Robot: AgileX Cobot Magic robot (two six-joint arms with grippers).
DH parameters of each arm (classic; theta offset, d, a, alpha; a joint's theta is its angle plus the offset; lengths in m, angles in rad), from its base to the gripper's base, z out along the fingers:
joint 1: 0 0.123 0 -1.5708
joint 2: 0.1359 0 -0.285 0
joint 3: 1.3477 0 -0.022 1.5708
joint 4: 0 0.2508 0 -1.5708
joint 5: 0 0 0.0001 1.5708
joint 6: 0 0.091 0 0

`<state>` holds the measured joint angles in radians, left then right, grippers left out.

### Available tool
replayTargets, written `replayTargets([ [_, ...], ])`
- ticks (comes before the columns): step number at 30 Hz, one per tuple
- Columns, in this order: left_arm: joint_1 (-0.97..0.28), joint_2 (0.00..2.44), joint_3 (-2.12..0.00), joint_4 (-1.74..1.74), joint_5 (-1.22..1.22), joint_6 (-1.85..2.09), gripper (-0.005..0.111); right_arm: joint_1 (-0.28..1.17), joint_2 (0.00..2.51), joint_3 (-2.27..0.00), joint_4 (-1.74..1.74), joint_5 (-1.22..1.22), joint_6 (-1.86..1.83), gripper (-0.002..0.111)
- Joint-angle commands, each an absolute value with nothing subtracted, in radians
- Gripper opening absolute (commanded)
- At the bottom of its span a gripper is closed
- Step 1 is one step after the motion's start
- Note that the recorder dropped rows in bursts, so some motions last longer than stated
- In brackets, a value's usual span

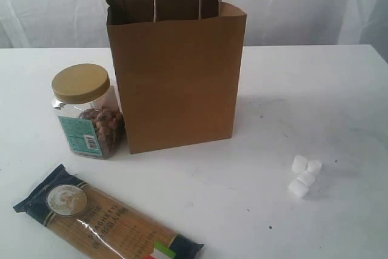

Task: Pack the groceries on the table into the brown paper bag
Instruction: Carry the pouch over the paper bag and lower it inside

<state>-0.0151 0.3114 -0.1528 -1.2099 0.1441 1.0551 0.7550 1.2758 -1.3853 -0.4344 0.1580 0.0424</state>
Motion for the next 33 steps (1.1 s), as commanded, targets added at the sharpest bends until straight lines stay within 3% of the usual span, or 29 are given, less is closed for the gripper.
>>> replayTargets([
  [1,-0.024,0.308,-0.149,-1.222,0.149,1.053,0.0,0.746,1.265,-1.399,-0.502,0.132,0.02,0.0],
  [5,-0.024,0.308,-0.149,-1.222,0.149,1.053,0.0,0.703,1.327,-1.393,-0.558,0.239,0.02,0.0],
  [10,-0.024,0.308,-0.149,-1.222,0.149,1.053,0.0,0.627,1.422,-1.393,-0.534,0.203,0.022,0.0],
  [20,-0.024,0.308,-0.149,-1.222,0.149,1.053,0.0,0.627,1.466,-1.37,-0.29,0.21,0.022,0.0],
  [33,-0.024,0.308,-0.149,-1.222,0.149,1.053,0.0,0.627,1.557,-1.37,-0.273,0.257,0.0,0.0],
])
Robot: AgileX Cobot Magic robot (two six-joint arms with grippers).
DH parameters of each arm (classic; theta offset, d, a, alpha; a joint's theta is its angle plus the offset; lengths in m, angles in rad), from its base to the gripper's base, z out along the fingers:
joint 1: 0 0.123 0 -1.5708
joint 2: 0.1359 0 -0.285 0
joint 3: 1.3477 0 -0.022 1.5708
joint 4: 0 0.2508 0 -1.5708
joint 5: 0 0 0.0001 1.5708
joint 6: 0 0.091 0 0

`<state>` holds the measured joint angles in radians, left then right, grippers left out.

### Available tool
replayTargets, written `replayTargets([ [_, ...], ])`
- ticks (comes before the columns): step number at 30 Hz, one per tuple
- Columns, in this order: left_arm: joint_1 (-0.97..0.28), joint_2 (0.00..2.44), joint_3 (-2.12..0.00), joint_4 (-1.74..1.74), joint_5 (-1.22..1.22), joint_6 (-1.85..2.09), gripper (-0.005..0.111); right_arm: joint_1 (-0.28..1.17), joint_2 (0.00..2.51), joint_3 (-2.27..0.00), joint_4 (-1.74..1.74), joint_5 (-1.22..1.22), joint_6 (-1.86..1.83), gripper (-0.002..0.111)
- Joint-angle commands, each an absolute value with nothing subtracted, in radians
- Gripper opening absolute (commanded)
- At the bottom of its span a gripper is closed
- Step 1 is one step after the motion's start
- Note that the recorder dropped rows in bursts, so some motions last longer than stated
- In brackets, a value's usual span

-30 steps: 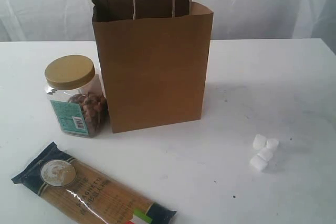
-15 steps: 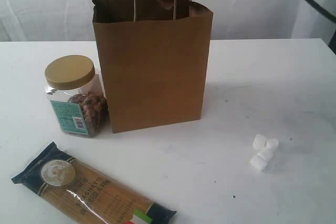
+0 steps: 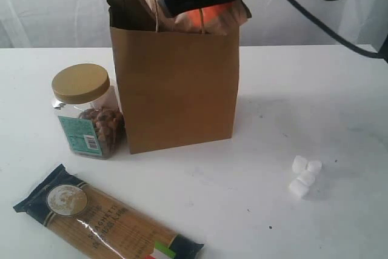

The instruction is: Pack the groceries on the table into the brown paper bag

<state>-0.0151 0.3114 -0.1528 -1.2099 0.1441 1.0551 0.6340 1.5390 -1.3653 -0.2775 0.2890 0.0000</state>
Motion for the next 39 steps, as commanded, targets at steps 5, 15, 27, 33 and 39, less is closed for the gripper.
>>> replayTargets([
  [5,-0.024,0.308,-0.149,-1.222,0.149,1.053,0.0,0.627,1.562,-1.37,-0.264,0.254,0.0,0.013],
  [15,-0.024,0.308,-0.149,-1.222,0.149,1.053,0.0,0.627,1.562,-1.37,-0.264,0.249,0.0,0.041],
  [27,-0.024,0.308,-0.149,-1.222,0.149,1.053,0.0,0.627,1.501,-1.374,-0.524,0.309,0.0,0.041],
  [33,-0.024,0.308,-0.149,-1.222,0.149,1.053,0.0,0.627,1.446,-1.374,-0.693,0.553,0.0,0.035],
  [39,-0.024,0.308,-0.149,-1.222,0.149,1.053,0.0,0.623,1.413,-1.374,-0.866,0.837,0.102,0.017],
])
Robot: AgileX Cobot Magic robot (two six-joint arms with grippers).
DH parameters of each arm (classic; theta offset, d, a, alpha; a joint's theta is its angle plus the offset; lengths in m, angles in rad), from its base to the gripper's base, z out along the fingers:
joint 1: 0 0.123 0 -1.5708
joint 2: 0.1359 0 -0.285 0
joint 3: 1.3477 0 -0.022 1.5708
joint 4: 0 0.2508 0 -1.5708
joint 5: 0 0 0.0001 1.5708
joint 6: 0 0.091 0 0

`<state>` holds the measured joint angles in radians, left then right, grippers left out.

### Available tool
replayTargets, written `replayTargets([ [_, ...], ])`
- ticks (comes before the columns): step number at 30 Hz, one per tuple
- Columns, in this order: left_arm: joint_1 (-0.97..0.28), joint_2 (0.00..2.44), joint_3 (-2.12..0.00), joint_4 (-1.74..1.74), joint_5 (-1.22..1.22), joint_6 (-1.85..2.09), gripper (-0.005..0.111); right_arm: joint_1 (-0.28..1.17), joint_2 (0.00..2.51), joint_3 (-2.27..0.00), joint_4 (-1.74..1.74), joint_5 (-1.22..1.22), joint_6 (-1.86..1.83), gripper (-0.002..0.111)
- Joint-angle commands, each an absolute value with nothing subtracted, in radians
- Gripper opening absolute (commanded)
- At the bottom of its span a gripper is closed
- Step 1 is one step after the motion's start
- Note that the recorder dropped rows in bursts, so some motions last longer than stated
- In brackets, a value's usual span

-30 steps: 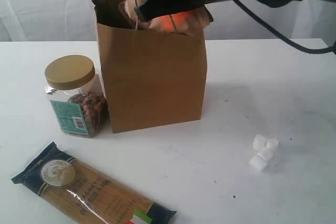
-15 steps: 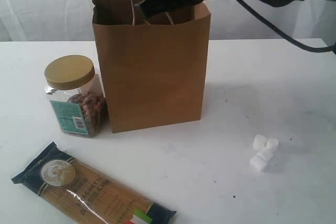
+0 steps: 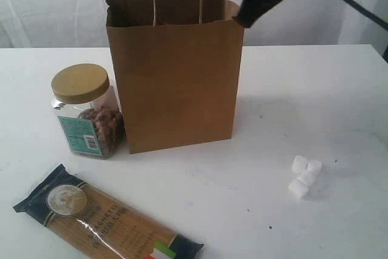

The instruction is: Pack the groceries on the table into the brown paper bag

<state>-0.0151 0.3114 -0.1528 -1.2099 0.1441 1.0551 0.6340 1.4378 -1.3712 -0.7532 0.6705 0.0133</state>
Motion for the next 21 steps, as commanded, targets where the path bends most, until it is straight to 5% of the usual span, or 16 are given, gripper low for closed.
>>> replayTargets([
  [1,-0.024,0.308,-0.149,-1.222,0.149,1.053,0.0,0.614,1.406,-1.374,-0.889,0.874,0.146,0.013],
  [6,-0.024,0.308,-0.149,-1.222,0.149,1.053,0.0,0.543,1.371,-1.37,-0.89,0.913,0.24,0.0],
  [21,-0.024,0.308,-0.149,-1.222,0.149,1.053,0.0,0.11,1.372,-1.127,-0.46,0.937,0.195,0.0],
])
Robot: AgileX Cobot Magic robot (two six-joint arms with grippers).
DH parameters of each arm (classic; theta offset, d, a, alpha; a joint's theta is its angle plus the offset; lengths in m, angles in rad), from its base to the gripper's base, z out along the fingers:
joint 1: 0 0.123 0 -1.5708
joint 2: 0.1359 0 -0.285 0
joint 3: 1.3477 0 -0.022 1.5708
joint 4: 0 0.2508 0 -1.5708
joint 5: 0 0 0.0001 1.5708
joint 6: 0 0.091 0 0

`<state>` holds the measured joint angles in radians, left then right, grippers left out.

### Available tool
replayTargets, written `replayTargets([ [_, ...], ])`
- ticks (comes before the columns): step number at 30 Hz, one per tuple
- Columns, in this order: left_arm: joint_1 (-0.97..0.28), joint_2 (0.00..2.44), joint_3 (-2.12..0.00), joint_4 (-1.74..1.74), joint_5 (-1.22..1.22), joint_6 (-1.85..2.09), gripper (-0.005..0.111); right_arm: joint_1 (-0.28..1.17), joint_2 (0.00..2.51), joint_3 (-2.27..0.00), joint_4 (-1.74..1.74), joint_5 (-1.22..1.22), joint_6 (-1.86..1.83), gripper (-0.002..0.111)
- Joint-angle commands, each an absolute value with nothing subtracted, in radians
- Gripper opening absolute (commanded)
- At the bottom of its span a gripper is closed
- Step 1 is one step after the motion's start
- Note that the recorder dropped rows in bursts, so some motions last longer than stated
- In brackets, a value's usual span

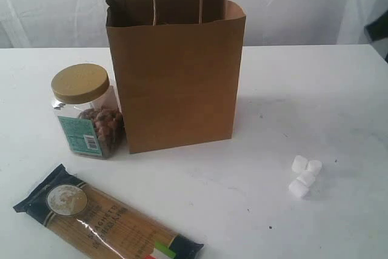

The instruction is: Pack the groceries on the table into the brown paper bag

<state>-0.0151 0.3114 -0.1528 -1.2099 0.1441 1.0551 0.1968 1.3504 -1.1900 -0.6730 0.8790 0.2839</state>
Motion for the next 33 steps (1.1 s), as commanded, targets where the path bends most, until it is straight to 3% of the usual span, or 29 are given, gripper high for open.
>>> replayTargets([
  [1,-0.024,0.308,-0.149,-1.222,0.149,1.053,0.0,0.098,1.382,-1.115,-0.398,0.981,0.142,0.0],
  [7,-0.024,0.308,-0.149,-1.222,0.174,1.051,0.0,0.086,1.442,-1.056,-0.199,1.177,-0.092,0.0],
  [12,-0.024,0.308,-0.149,-1.224,0.189,1.05,0.0,0.077,1.486,-0.995,-0.239,1.089,-0.039,0.0],
  [21,-0.024,0.308,-0.149,-1.246,0.13,1.045,0.0,-0.061,1.533,-0.992,-0.035,1.08,-0.083,0.0],
  [28,-0.024,0.334,-0.235,-1.559,-0.424,0.883,0.0,-0.092,1.533,-0.992,-0.033,1.072,-0.083,0.0],
  [30,-0.024,0.382,-0.24,-1.528,-0.577,0.986,0.0,-0.092,1.533,-0.992,-0.031,1.068,-0.083,0.0],
  [33,-0.024,0.467,-0.24,-1.59,-0.586,1.281,0.0,-0.092,1.533,-0.992,-0.031,1.066,-0.083,0.0],
])
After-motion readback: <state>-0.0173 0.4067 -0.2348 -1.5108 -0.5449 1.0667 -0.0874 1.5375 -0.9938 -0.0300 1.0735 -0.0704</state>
